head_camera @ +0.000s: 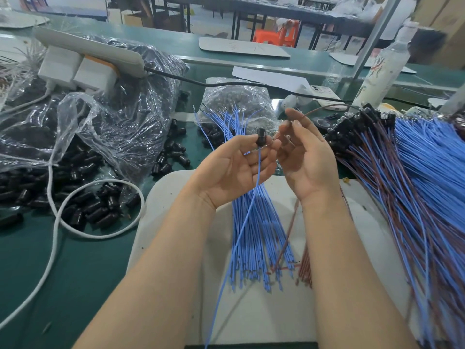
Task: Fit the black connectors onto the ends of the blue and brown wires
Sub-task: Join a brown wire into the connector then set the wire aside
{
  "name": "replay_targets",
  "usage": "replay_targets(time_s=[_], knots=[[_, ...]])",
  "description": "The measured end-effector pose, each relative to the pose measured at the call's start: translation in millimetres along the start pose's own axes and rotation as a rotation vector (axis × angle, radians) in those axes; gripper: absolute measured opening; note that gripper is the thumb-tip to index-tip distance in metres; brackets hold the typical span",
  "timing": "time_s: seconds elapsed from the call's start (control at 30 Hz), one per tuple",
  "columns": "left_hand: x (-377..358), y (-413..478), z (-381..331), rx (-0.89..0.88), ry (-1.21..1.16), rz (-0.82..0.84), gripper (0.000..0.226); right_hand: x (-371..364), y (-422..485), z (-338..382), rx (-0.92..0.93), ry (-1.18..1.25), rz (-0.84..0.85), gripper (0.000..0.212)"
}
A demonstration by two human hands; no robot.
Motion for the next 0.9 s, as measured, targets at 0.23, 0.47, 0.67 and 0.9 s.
replay_targets(time_s=[0.23, 0.47, 0.67, 0.9], knots=[[0.3, 2.1, 1.2, 0.003, 0.02, -0.006, 0.023, -1.7, 0.9, -1.9, -0.032, 0.057, 0.037, 0.027], [7.4, 3.7, -5.1, -0.076, 0.173, -0.099, 0.022, 6.8, 2.2, -4.6, 0.017, -0.251, -0.108, 0.022], [15.1, 6.5, -9.3, -0.154, 0.359, -0.201, 0.016, 16.8, 2.2, -1.5, 0.105, -0.518, -0.238, 0.02], [24.2, 5.6, -18.0, -0.315, 0.768, -0.368, 0.009, 27.0, -0.9, 8.3, 0.185, -0.526, -0.391, 0.02]])
Point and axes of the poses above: each hand's wrist, its own y-axis towards the middle knuckle, its own x-axis out of the back of the hand, z = x × y, the point moved 7 cm from there along y, towards the middle knuckle, and after that the axes turned 5 degrees about -y, right-handed, at the moved point
